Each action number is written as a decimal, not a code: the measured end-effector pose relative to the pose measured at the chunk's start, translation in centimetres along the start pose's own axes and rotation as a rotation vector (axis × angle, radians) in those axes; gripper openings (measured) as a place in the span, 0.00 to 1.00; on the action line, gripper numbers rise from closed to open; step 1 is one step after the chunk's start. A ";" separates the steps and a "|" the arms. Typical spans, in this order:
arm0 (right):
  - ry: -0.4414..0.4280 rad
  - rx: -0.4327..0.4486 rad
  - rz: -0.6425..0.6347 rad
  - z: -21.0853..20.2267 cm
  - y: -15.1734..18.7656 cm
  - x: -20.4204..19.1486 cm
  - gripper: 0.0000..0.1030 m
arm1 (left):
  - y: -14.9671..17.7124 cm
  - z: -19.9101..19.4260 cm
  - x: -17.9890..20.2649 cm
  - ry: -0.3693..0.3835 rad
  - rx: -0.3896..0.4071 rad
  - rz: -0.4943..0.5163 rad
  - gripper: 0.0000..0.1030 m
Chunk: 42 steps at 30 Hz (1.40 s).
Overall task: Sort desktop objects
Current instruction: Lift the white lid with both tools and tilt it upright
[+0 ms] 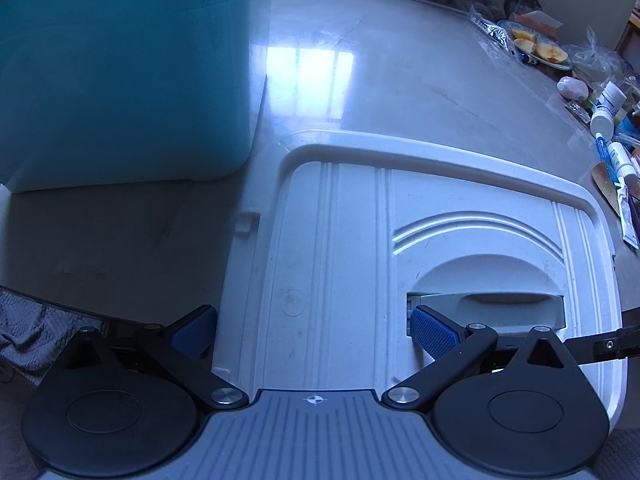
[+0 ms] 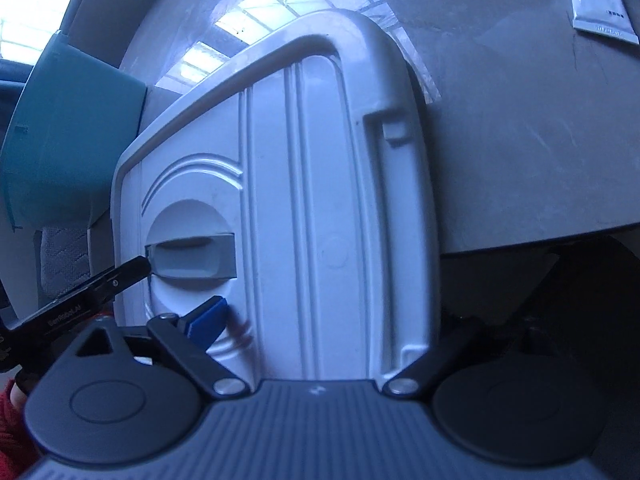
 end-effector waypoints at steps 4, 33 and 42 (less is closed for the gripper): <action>0.002 -0.006 0.007 -0.4 -0.1 0.3 0.90 | 0.0 -0.1 0.1 0.008 0.010 0.004 1.00; 0.011 -0.078 -0.003 0.1 -0.6 -0.3 0.87 | 3.8 3.3 -5.5 0.546 -0.276 -0.264 1.00; 0.029 -0.070 -0.035 0.8 -0.9 -0.4 0.90 | 3.9 4.8 -4.1 0.538 -0.303 -0.220 1.00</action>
Point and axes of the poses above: each gripper's, at about its wrist camera, not at the fingertips, and z roughly the way its jaws point, x to its right, y to its underside, the point moved 4 cm from there along z, roughly the way its jaws point, and after that the axes turned 13 degrees about x, right-handed, at the moved point
